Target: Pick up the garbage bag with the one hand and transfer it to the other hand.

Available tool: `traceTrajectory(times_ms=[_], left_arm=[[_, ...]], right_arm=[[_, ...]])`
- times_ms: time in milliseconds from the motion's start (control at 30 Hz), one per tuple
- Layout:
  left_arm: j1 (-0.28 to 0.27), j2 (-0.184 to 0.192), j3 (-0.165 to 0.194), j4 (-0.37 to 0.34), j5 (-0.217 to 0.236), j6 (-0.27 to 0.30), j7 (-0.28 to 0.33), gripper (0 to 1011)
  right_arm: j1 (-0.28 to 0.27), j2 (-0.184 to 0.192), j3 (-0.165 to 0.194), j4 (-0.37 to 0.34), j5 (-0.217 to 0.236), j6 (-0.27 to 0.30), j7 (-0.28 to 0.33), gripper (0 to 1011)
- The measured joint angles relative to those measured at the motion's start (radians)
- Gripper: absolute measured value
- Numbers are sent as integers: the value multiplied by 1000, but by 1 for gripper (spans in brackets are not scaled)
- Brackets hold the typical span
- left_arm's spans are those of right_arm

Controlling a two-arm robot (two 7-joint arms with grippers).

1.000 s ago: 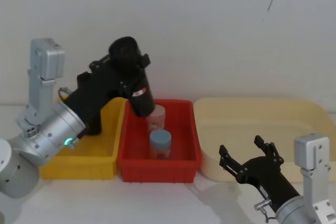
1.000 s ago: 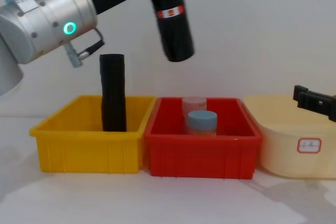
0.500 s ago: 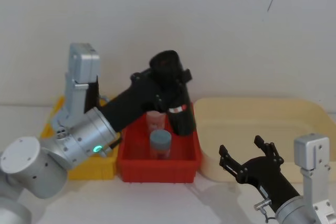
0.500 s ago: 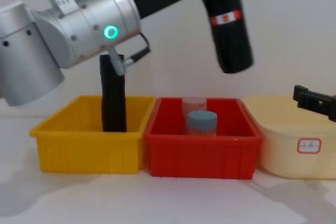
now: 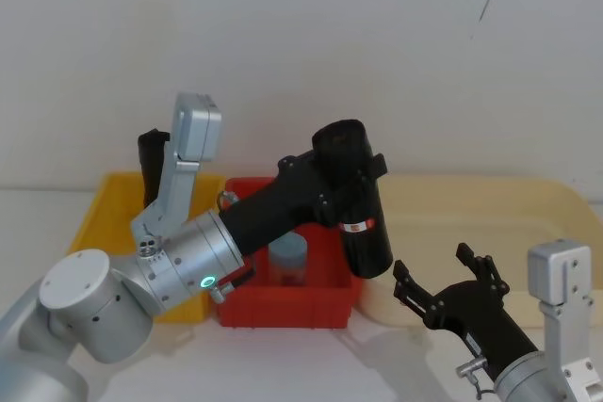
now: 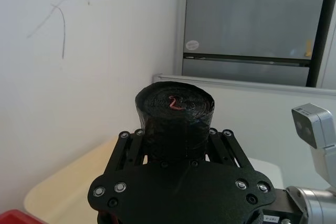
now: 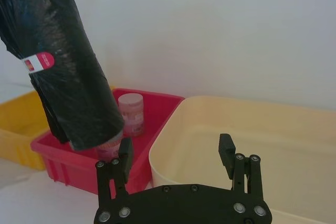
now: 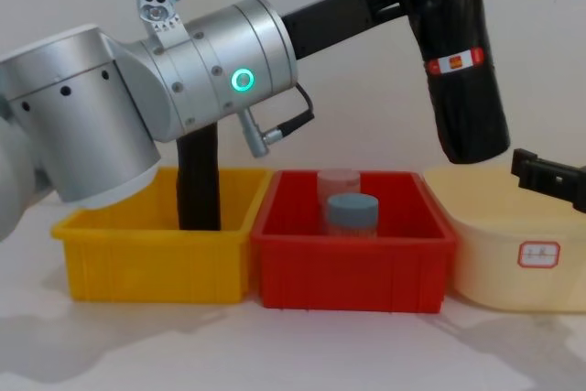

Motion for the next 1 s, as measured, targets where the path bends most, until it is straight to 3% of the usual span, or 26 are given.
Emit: traceTrajectory(times_ms=[533,1000], left_arm=[[-8,0,23,16,-24,22,-8,450],[-10,2,30,20,-29,29,-9,448]], right_arm=[[-2,6,1,-6,-6,2,3,1000],[-52,83,30,-95,-28,40,50,1000]])
